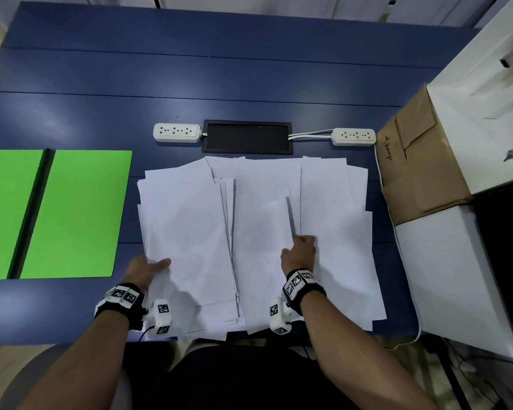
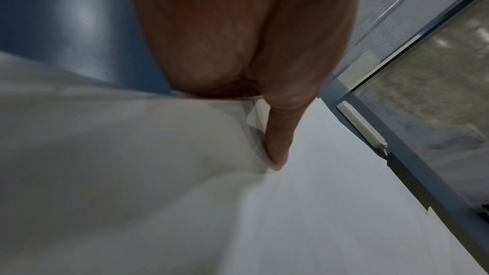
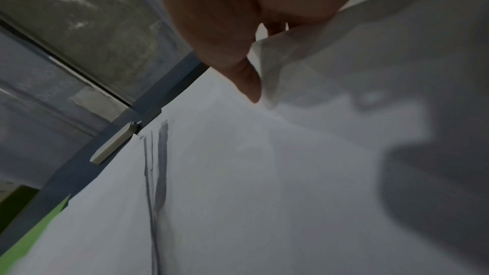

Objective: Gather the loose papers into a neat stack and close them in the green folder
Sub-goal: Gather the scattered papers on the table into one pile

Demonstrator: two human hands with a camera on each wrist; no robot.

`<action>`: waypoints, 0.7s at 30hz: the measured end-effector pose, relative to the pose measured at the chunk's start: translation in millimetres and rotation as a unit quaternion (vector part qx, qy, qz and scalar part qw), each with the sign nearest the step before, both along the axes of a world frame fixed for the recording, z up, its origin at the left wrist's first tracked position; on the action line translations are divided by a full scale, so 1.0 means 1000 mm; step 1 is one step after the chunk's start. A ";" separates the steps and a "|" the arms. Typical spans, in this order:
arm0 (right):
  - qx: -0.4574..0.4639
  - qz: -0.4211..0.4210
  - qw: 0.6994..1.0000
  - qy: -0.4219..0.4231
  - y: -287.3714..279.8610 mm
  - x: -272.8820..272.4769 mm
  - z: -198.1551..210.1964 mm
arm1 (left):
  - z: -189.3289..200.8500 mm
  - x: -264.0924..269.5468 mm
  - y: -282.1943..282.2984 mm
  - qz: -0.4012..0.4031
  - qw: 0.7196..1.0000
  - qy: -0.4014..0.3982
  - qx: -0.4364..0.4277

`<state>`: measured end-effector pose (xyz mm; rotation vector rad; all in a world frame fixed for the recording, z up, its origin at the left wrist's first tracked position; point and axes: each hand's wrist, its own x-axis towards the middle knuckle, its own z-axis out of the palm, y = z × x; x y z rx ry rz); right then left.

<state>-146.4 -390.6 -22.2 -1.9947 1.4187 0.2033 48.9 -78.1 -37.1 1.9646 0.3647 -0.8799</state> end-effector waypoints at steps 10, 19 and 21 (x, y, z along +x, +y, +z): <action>0.030 0.012 0.999 0.040 -0.016 0.019 0.003 | -0.003 0.003 0.002 -0.025 0.999 -0.007 0.031; 0.015 -0.011 0.999 0.026 -0.023 0.021 0.005 | -0.001 0.002 0.001 -0.025 0.999 -0.011 0.027; 0.022 -0.027 0.999 -0.003 -0.020 0.018 0.004 | -0.002 0.003 0.002 -0.024 0.999 -0.013 0.028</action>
